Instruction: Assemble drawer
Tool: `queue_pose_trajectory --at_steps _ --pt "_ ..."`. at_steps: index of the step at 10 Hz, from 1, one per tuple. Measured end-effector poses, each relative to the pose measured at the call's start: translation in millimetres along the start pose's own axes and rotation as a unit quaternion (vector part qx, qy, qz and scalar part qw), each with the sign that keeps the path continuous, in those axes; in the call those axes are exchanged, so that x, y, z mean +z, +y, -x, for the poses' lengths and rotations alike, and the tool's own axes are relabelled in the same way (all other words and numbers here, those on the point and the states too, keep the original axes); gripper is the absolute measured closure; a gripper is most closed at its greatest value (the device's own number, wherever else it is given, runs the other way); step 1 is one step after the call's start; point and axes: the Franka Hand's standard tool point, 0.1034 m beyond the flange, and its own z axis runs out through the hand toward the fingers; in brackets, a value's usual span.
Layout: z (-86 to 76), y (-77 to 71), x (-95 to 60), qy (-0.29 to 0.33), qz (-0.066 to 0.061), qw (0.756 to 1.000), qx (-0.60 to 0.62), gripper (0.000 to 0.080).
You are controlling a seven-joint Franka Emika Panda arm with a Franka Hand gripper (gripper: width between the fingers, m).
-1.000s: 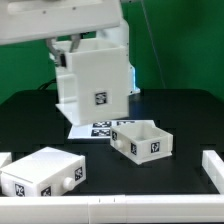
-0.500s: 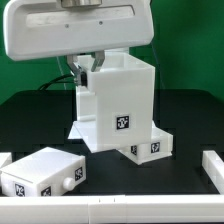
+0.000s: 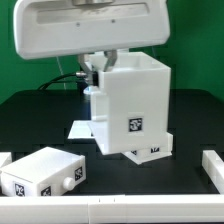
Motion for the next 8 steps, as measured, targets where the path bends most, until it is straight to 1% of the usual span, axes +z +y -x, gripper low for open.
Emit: queue_pose_trajectory --at_steps 1,2,4,5,7,8 --pt "-7.2 -10.7 7.9 0.001 0.000 1.000 0.018 0.0764" --pt "-9.8 -22.0 19.7 -0.002 -0.001 1.000 0.028 0.0764" --pt "-14.0 -35.7 36.9 -0.002 0.001 0.999 0.037 0.0764" --pt "-13.7 -39.0 42.5 -0.005 0.000 0.999 0.037 0.0764" --pt "-15.2 -36.9 50.7 -0.009 0.000 0.999 0.045 0.0764" --pt "-21.4 -40.5 54.8 -0.007 0.001 0.998 0.062 0.0764"
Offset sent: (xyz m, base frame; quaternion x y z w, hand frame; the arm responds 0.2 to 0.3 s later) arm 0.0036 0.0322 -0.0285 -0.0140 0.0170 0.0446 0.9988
